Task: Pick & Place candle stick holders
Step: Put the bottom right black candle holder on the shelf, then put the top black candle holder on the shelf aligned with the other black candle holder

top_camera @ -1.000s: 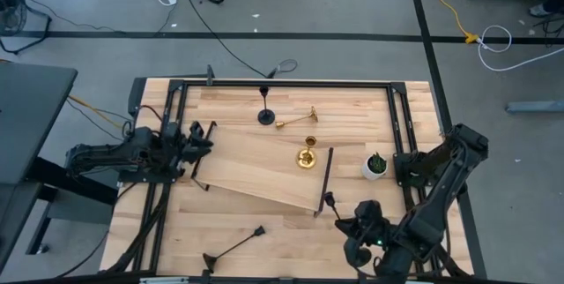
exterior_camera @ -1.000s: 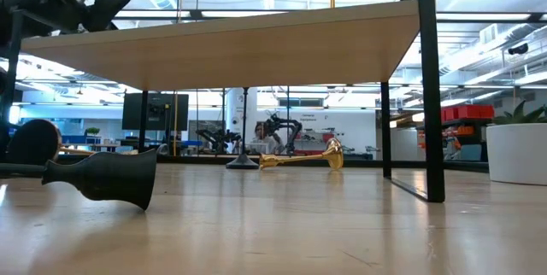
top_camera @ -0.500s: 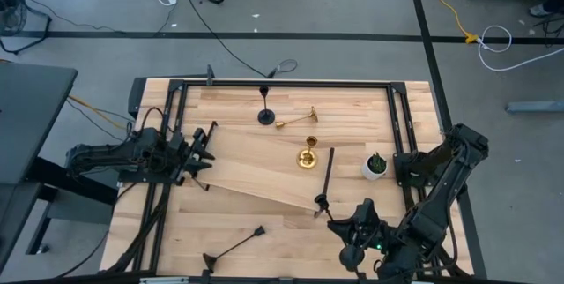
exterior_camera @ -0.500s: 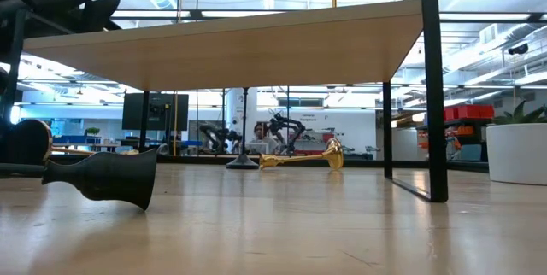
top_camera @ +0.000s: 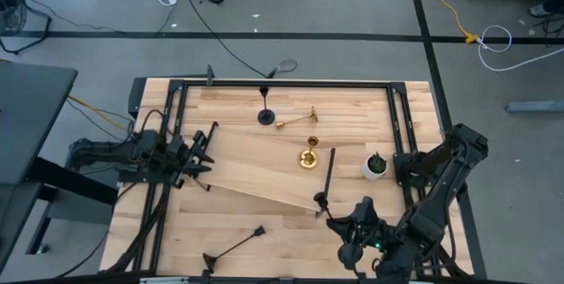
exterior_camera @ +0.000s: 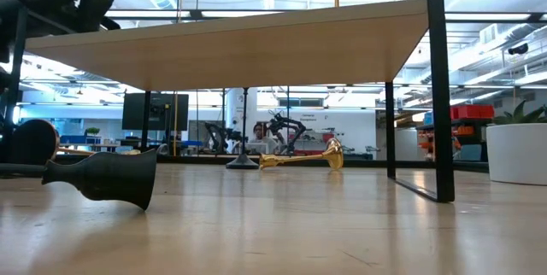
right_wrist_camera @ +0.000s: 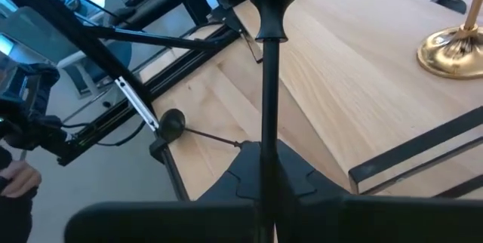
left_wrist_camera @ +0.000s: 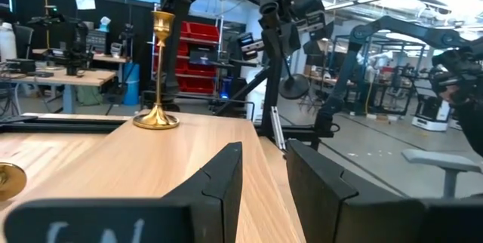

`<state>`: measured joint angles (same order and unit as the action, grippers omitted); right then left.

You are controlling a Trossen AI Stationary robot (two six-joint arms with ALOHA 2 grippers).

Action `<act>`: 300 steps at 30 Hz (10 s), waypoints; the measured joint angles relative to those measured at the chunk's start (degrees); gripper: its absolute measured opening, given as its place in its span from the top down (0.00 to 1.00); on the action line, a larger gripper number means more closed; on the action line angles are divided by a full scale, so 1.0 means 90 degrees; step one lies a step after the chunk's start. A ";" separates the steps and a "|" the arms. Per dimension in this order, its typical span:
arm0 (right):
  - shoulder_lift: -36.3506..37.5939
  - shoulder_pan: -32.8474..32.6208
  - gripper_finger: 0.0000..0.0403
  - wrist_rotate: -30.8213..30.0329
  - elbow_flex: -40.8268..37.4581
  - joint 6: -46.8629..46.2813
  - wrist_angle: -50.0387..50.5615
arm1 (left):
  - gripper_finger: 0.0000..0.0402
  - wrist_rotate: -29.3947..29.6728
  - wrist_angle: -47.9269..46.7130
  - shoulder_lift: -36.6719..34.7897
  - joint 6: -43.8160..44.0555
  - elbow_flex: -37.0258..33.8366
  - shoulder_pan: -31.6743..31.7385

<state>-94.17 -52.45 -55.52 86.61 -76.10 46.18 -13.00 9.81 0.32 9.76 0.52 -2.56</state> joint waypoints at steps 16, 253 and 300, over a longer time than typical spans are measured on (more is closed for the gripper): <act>0.0000 0.0202 0.99 0.0070 0.0000 0.0347 -0.0084 | 0.73 0.1590 0.1458 0.1422 -0.0422 -0.0003 -0.1602; 0.0406 0.0785 0.88 -0.2162 -0.0393 0.0358 0.3892 | 0.96 0.3064 0.1304 0.4500 -0.0769 0.1755 0.0388; 0.0408 0.0785 0.88 -0.2085 -0.0393 0.0513 0.3922 | 0.48 0.2761 0.1356 0.4715 -0.0731 0.1916 0.0551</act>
<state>-90.50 -45.39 -74.28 83.07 -71.48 81.48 11.85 22.01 42.75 3.18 17.76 2.39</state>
